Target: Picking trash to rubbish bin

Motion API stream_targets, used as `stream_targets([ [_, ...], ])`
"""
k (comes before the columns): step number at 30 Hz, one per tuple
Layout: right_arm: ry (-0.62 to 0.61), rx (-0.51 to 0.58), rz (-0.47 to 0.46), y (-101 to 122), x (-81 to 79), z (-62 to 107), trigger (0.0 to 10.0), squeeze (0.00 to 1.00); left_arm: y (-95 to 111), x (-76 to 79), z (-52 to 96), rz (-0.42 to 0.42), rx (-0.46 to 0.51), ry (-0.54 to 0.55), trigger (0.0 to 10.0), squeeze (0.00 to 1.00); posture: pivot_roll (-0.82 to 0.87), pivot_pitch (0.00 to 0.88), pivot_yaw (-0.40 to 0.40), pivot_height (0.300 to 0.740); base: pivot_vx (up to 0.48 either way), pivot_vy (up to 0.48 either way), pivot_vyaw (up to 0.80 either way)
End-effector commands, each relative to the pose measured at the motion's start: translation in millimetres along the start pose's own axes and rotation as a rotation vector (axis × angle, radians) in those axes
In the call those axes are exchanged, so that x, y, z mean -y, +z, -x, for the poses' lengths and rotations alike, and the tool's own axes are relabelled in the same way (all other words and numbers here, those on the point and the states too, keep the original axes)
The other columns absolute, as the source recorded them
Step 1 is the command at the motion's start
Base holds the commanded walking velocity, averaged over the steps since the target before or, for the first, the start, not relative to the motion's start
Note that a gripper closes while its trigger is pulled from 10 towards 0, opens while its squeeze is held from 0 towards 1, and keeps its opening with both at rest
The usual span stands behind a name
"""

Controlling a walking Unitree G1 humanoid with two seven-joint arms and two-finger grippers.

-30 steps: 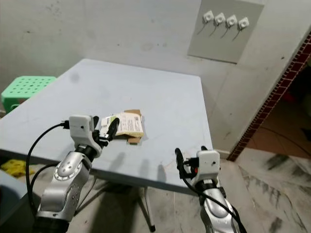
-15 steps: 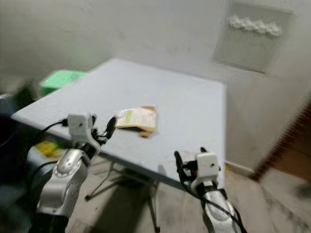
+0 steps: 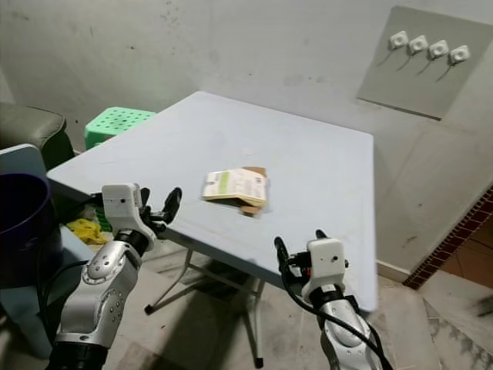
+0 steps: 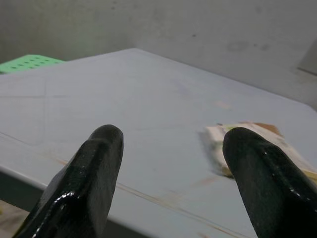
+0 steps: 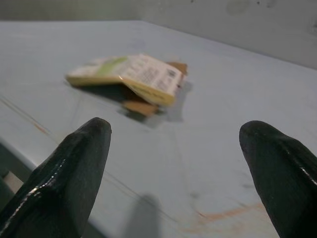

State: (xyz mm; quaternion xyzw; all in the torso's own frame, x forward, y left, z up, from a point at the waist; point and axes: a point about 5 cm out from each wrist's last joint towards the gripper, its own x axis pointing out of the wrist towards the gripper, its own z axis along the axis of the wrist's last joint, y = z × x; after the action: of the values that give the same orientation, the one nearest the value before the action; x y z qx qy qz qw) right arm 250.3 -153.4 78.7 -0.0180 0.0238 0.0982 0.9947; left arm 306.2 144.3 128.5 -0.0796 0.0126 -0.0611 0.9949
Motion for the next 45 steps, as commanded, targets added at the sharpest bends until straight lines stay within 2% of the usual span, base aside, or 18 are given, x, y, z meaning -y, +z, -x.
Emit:
stream_targets([
  [1, -0.029, -0.008, 0.022, 0, 9.9, 1.9, 10.0, 0.00, -1, 14.5, -4.3, 0.015, -0.014, -0.036, 10.0, 0.00, -0.02, 0.000, -0.109, 0.740, 0.000, 0.000, 0.00],
  [7, -0.017, -0.008, 0.023, 1, 8.5, 2.1, 10.0, 0.00, -1, 14.4, -3.8, 0.025, -0.005, -0.038, 10.0, 0.00, -0.02, 0.000, -0.110, 0.740, 0.000, 0.000, 0.00],
  [11, 0.065, -0.013, -0.046, 2, 1.6, 2.8, 10.0, 0.00, -3, 11.0, -3.5, -0.006, -0.024, -0.036, 10.0, 0.00, -0.02, 0.000, -0.111, 0.740, 0.000, 0.000, 0.00],
  [14, 0.093, 0.006, -0.035, 4, -0.5, 3.3, 10.0, 0.00, -3, 7.9, -4.0, -0.006, -0.025, -0.026, 10.0, 0.00, -0.02, 0.000, -0.111, 0.740, 0.000, 0.000, 0.00],
  [21, 0.095, 0.010, -0.028, 4, -0.7, 2.9, 10.0, 0.00, -2, 4.6, -5.2, 0.048, -0.031, -0.028, 10.0, 0.00, -0.01, 0.000, -0.112, 0.740, 0.000, 0.125, 0.00],
  [31, 0.108, 0.010, -0.036, 4, -3.6, 3.1, 10.0, 0.00, -2, 7.4, -6.9, 0.034, -0.036, -0.036, 10.0, 0.00, -0.01, 0.000, -0.107, 0.740, 0.000, 0.475, 0.00],
  [35, 0.110, 0.008, -0.036, 3, -4.8, 3.7, 10.0, 0.00, -1, 9.2, -7.8, -0.015, -0.033, -0.039, 10.0, 0.00, -0.02, 0.000, -0.105, 0.740, 0.000, 0.000, 0.00],
  [42, 0.116, 0.005, -0.043, 2, -7.0, 5.4, 10.0, 0.00, 2, 14.7, -7.5, 0.017, -0.020, -0.087, 10.0, 0.00, -0.02, 0.000, -0.102, 0.740, 0.000, 0.000, 0.00],
  [45, 0.133, 0.010, -0.062, 3, -8.9, 6.6, 10.0, 0.00, 1, 12.3, -8.3, 0.001, -0.038, -0.060, 10.0, 0.00, -0.02, 0.000, -0.100, 0.740, 0.000, 0.000, 0.00],
])
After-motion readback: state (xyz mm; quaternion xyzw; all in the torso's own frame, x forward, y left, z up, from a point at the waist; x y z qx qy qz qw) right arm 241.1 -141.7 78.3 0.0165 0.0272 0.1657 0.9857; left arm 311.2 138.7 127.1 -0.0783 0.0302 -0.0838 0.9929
